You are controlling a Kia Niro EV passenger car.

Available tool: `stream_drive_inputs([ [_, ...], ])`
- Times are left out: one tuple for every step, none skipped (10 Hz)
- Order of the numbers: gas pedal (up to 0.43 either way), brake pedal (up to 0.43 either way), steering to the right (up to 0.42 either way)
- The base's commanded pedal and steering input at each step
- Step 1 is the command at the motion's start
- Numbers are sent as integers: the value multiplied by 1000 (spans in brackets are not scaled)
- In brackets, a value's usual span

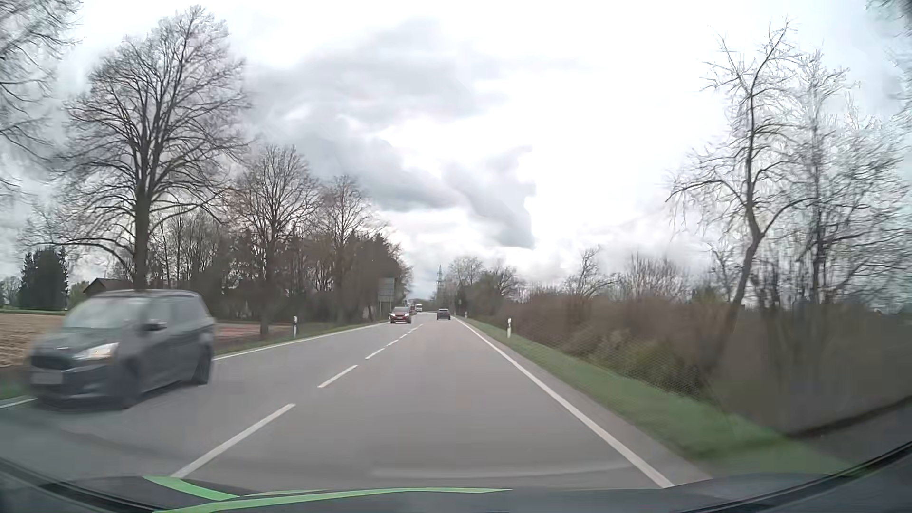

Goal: Follow the waypoints while adhering to traffic rules and regulations

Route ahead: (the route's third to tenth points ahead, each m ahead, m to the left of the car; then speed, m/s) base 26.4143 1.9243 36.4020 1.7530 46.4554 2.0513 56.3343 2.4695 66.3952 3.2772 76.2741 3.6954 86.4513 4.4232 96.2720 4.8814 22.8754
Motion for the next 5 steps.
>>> stream_drive_inputs([
  [228, 0, 0],
  [228, 0, 0],
  [228, 0, 0],
  [228, 0, 0],
  [228, 0, 0],
])
